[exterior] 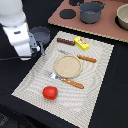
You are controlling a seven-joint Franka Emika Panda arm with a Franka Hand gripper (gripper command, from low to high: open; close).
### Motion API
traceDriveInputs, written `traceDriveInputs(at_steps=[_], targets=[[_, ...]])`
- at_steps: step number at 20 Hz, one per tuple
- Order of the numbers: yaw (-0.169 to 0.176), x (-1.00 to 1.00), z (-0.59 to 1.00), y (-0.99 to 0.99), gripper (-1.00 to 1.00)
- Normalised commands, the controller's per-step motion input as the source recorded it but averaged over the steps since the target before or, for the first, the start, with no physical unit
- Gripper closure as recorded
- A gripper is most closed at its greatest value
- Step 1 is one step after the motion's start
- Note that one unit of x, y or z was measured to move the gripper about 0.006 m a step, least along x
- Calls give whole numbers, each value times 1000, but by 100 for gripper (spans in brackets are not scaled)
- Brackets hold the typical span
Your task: Interact with the objects in diverse but meaningful ways.
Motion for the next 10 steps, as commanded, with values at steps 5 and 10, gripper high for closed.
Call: traceDriveInputs(at_steps=[5, 10], targets=[[-154, 586, -82, -409, 100], [-150, 777, -315, -338, 100]])
